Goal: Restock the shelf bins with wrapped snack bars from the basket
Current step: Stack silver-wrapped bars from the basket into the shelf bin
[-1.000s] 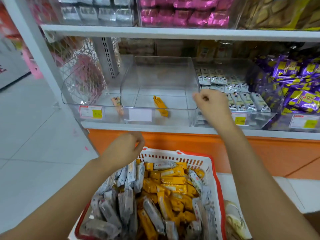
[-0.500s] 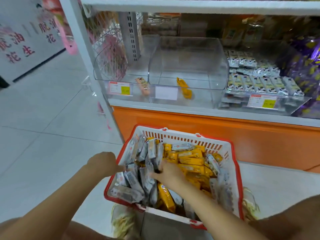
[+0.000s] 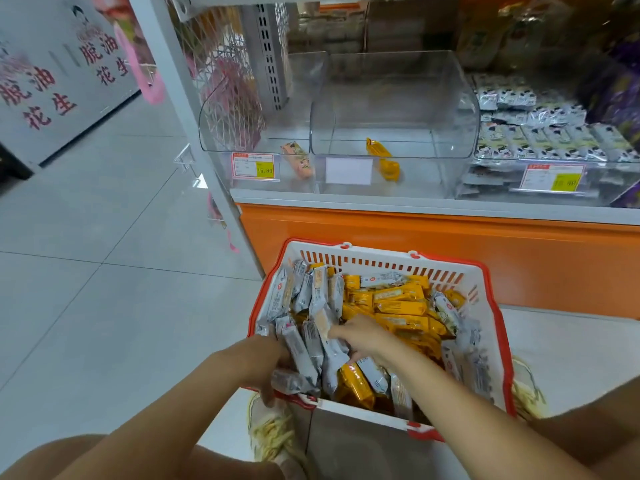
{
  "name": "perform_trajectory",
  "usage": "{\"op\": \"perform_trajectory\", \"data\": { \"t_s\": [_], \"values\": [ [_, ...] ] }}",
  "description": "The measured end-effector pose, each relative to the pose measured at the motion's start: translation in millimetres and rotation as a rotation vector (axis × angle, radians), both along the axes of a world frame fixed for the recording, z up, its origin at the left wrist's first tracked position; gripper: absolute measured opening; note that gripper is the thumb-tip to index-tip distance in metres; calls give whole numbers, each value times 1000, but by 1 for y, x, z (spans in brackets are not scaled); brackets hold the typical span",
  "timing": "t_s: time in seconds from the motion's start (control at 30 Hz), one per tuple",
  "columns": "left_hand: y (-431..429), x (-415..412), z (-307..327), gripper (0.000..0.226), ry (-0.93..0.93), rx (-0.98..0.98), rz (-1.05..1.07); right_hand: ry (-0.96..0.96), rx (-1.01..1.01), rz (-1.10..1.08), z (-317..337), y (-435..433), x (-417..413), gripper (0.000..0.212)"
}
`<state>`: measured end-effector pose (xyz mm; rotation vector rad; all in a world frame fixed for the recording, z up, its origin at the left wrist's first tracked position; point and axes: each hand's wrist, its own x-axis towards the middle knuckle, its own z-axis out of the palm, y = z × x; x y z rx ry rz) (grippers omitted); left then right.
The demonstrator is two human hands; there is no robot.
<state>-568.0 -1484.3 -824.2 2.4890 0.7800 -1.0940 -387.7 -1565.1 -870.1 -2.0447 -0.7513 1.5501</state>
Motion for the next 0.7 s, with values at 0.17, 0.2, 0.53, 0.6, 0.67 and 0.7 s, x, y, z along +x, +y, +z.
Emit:
{"op": "perform_trajectory", "data": {
  "t_s": [0.17,0.2,0.53,0.6,0.67,0.7],
  "values": [
    [6,2,-2,46,-53,33,-43,333,137,-97,20,-28,23,26],
    [7,3,2,43,-72,13,-23,383,158,-114,22,-30,28,37],
    [31,21,63,40,-596,-883,982,42,635,-250,79,-30,55,27],
    [37,28,71,51,-598,-943,1031,11,709,-302,87,-31,60,33],
    [37,36,81,52,-575,-973,1051,-14,772,-334,96,-32,63,39],
    [36,41,85,48,-556,-1006,1047,-34,791,-329,101,-34,63,42]
  ]
}}
